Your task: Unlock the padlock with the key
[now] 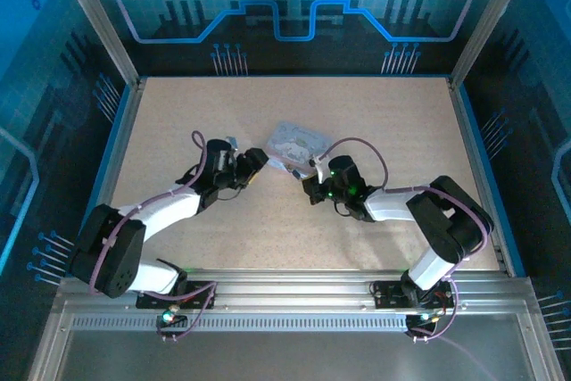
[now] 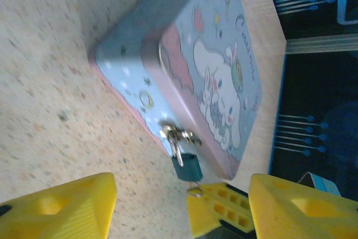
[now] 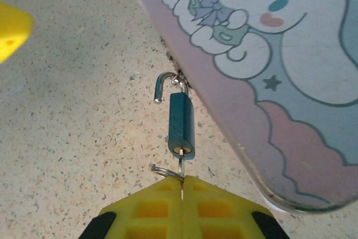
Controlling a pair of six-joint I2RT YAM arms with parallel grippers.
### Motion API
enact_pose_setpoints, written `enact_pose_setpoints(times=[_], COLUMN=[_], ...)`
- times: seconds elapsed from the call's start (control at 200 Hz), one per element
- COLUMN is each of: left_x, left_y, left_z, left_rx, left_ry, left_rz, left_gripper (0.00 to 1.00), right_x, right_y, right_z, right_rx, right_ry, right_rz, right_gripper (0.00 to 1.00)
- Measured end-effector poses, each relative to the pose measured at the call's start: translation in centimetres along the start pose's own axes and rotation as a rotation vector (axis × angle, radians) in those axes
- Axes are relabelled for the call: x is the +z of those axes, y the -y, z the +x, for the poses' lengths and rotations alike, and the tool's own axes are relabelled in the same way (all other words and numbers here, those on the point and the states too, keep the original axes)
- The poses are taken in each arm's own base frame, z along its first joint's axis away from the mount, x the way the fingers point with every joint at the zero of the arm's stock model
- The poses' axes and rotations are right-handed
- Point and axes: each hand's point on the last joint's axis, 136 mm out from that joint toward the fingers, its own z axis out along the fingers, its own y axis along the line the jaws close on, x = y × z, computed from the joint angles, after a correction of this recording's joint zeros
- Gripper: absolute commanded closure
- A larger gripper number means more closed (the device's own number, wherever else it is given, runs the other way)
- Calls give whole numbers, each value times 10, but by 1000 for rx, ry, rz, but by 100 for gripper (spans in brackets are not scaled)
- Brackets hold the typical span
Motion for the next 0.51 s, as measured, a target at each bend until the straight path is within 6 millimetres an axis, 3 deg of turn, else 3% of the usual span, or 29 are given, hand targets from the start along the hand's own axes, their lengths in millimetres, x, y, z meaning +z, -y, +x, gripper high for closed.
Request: enact_pose_setpoints(times=[0.22, 0.33, 0.505], left_x=[-4, 10, 39], left_y=[0, 5, 9], left_z=[-39, -52, -55], left_rx=[70, 115, 155], left_ry=[26, -2, -90], left_rz=[-79, -105, -123], left_gripper=[27, 27, 28], right_x=[-6, -9, -10], right_y=[7, 8, 9], right_z=[5, 9, 14], right_rx=[123, 174, 228], right_ry=[-40, -60, -85], right_rz=[-16, -19, -22], right_gripper=[100, 100, 100])
